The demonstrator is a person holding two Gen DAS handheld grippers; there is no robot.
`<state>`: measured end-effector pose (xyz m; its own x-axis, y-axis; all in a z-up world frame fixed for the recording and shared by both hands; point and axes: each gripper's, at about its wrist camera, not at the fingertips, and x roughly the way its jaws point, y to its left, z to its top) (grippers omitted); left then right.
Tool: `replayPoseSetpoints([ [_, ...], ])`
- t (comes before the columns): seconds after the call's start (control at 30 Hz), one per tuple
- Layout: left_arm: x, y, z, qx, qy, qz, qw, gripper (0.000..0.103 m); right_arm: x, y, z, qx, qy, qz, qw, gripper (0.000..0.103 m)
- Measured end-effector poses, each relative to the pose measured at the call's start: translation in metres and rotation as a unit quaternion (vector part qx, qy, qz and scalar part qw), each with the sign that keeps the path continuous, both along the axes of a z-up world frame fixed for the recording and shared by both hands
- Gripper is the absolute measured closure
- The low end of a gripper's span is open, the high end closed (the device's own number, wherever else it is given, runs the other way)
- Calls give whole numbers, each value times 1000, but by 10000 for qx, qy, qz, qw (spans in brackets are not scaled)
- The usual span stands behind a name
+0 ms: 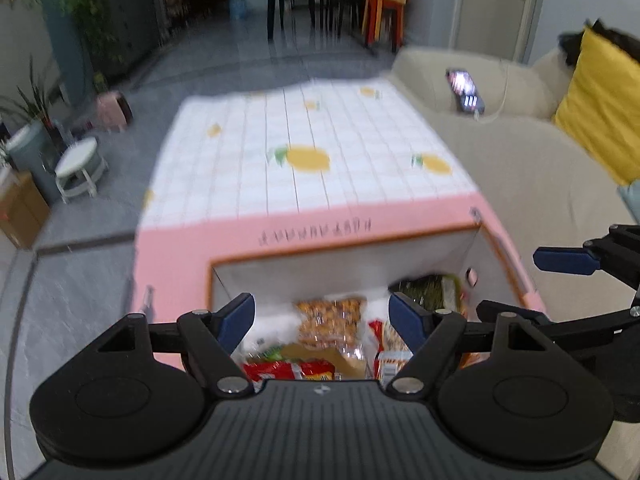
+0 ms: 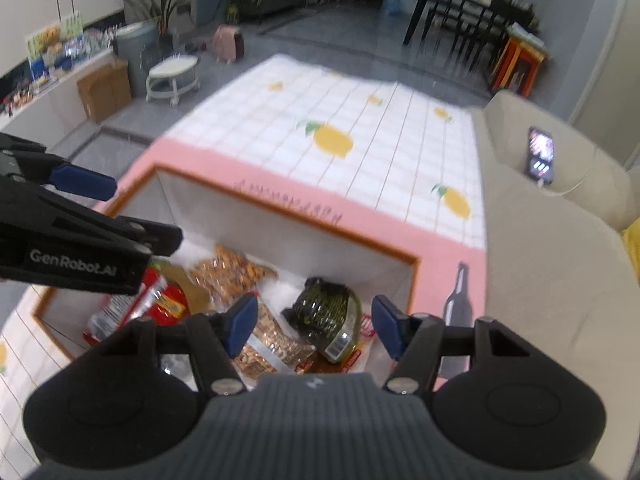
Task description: Organize snacks
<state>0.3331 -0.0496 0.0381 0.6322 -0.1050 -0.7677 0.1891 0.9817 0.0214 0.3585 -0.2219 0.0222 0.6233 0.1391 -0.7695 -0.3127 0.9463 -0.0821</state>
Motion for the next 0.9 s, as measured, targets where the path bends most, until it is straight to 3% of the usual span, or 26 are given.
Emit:
replayPoseSetpoints([
  [0.07, -17, 1, 19, -57, -302, 8, 9995, 13, -17, -4, 19, 112, -244, -96, 9996, 39],
  [0.13, -37, 2, 38, -99, -629, 21, 9980, 13, -36, -10, 37, 295, -512, -201, 9981, 23],
  [0.27, -78, 1, 64, -46, -1257, 23, 9921, 13, -76, -19, 66, 509, -916, -368, 9938, 20],
  [0.47, -148, 0, 81, 306, -2127, 78, 9766, 12, -149, -30, 93, 784, -1519, -549, 9837, 13],
  [0.73, -212, 13, 80, -64, -2352, 481, 9707, 12, -243, -27, 99, 912, -2185, -710, 9690, 5],
  [0.9, -240, 19, 70, -141, -2386, 776, 9679, 12, -284, -20, 88, 1069, -2236, -981, 9638, 4],
])
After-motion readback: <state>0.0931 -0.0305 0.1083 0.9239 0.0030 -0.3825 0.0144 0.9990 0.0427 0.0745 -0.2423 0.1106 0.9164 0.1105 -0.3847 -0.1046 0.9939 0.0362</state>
